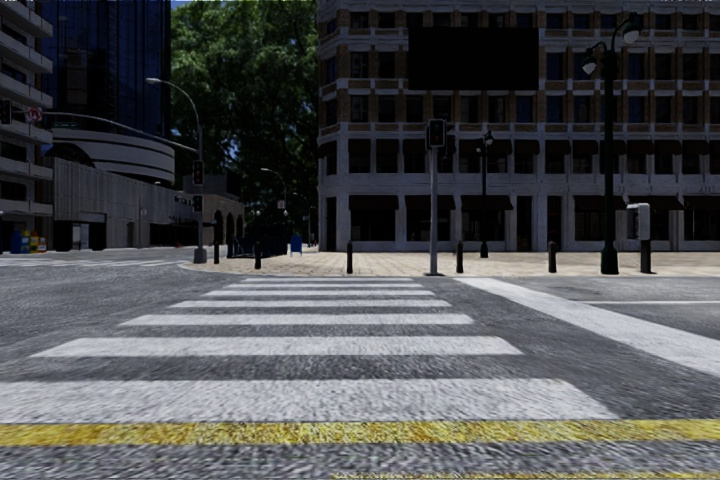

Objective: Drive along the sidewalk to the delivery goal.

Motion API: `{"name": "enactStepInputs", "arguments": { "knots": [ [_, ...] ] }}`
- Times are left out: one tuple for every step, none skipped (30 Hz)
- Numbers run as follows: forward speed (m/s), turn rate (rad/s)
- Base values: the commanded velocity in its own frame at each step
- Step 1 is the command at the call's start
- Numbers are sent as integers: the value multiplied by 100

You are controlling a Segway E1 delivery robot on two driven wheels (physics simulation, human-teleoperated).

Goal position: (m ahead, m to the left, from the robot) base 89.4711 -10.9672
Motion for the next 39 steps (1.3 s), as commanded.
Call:
{"name": "enactStepInputs", "arguments": {
  "knots": [
    [200,27],
    [200,27],
    [200,27],
    [200,27],
    [200,27],
    [200,27],
    [200,27],
    [200,27],
    [200,27],
    [200,27],
    [200,27],
    [200,27],
    [200,27],
    [200,27],
    [200,27],
    [200,27],
    [200,27],
    [200,27],
    [200,27],
    [200,27],
    [200,27],
    [200,27],
    [200,27],
    [200,27],
    [200,27],
    [200,27],
    [200,27],
    [200,27],
    [200,27],
    [200,27],
    [200,27],
    [200,27],
    [200,27],
    [200,27],
    [200,27],
    [200,27],
    [200,27],
    [200,27],
    [200,27]
  ]
}}
